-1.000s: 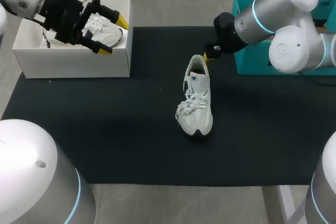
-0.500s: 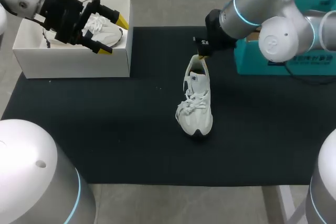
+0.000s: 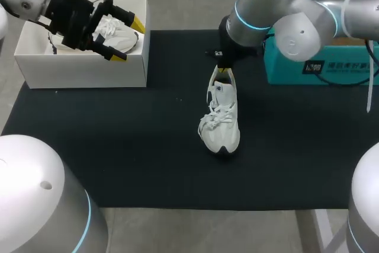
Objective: Take the shoe out of the shoebox, open the shoe tongue, remove and reinsert the insole, then place the shoe into the shoebox
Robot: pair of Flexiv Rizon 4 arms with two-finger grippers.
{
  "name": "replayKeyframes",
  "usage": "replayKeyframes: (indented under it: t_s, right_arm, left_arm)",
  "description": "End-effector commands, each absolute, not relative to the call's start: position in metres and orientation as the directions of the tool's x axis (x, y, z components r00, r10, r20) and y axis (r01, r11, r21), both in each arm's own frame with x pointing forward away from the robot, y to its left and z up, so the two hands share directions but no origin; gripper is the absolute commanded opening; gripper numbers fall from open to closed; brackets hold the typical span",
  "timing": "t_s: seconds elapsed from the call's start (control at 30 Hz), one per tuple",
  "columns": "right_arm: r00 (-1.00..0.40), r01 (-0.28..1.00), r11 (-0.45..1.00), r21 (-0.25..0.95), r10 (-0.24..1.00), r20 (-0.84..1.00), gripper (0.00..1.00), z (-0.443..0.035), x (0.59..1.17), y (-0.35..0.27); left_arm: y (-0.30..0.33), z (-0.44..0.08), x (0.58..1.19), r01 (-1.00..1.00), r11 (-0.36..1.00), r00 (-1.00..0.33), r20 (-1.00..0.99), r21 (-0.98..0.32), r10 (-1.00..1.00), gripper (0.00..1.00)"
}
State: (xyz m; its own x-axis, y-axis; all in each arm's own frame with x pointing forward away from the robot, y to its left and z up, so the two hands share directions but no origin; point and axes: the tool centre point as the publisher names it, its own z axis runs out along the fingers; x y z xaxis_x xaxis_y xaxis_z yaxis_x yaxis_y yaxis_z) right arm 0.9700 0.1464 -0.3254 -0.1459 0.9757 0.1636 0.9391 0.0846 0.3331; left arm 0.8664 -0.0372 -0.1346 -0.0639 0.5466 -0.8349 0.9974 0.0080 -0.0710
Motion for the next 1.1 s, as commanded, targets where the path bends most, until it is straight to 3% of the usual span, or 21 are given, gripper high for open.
replayKeyframes:
  t_s: [0.03,0.43,1.1]
  right_arm:
    - [-0.124,0.939,0.082,0.334,0.987,0.105,0.00,-0.323,0.968,0.148]
    - [-0.157,0.925,0.076,0.372,0.969,0.193,0.00,-0.362,0.969,0.162]
    - [-0.110,0.956,0.094,0.277,0.993,0.044,0.00,-0.398,0.982,0.138]
  left_arm:
    - [-0.037,-0.134,0.866,0.997,0.008,-0.064,-0.833,-0.071,0.550,1.00]
    - [-0.037,-0.134,0.866,0.997,0.008,-0.064,-0.833,-0.071,0.550,1.00]
    - [-0.037,-0.134,0.866,0.997,0.008,-0.064,-0.833,-0.071,0.550,1.00]
